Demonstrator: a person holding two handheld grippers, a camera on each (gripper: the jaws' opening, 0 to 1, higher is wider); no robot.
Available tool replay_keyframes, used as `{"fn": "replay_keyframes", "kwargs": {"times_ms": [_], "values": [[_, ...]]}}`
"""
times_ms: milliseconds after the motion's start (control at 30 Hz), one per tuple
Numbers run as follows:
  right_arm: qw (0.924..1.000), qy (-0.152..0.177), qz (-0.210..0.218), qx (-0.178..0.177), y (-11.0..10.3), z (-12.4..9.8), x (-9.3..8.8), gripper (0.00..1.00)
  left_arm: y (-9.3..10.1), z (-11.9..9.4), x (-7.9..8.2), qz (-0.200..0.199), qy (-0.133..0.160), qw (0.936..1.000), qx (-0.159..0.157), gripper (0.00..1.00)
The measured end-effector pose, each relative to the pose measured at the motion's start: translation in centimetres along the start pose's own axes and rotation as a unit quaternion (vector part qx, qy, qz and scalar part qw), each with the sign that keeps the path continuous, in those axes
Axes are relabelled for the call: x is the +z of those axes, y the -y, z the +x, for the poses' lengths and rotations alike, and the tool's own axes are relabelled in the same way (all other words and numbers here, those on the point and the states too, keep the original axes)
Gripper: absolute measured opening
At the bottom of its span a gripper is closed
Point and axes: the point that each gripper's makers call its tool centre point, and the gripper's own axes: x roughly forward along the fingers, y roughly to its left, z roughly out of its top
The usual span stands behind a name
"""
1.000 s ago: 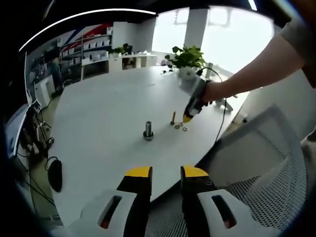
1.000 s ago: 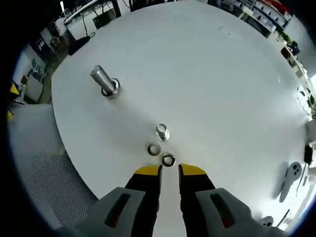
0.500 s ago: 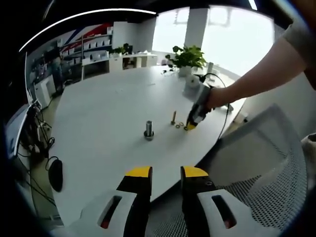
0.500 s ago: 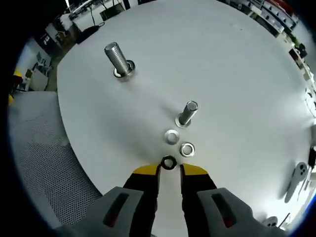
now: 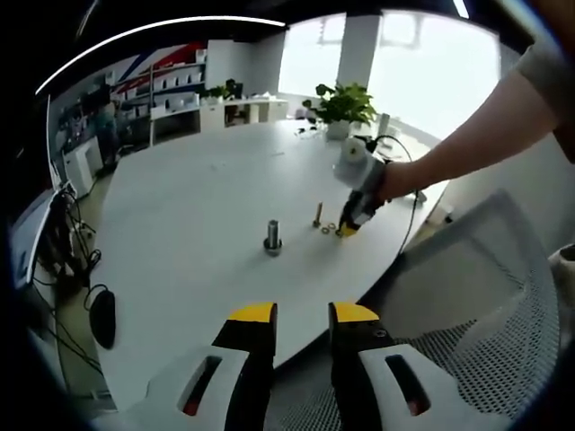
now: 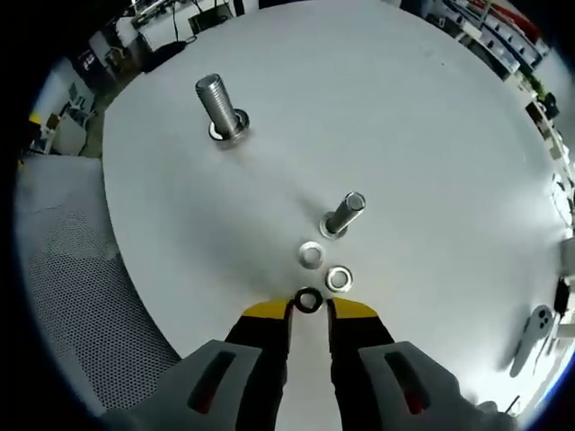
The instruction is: Place the washer onto the threaded stud by aligning its center hole with the stud, sliding it down to the base, and recovering from edge contact or off-axis alignment until the washer reaches the visible bottom stop.
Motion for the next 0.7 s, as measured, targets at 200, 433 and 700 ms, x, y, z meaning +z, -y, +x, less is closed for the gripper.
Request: {"fn": "replay_keyframes", "kwargs": {"times_ms": [200, 433, 700], "values": [[0.9999, 0.002, -0.015, 0.005, -0.16, -0.04, 0.10, 0.19, -0.09, 0.01, 0.08, -0.001, 0.001, 1.0000, 0.002, 0.21], [0.9984, -0.024, -0.049, 0.016, -0.28, 0.13, 0.34, 0.16, -0.03, 0.07, -0.01, 0.001, -0.003, 1.0000, 0.001, 0.20], [0.9975, -0.049, -0.049, 0.014, -0.27, 0.16, 0.43, 0.15, -0.12, 0.07, 0.00, 0.000, -0.002, 1.0000, 0.003, 0.20]]}}
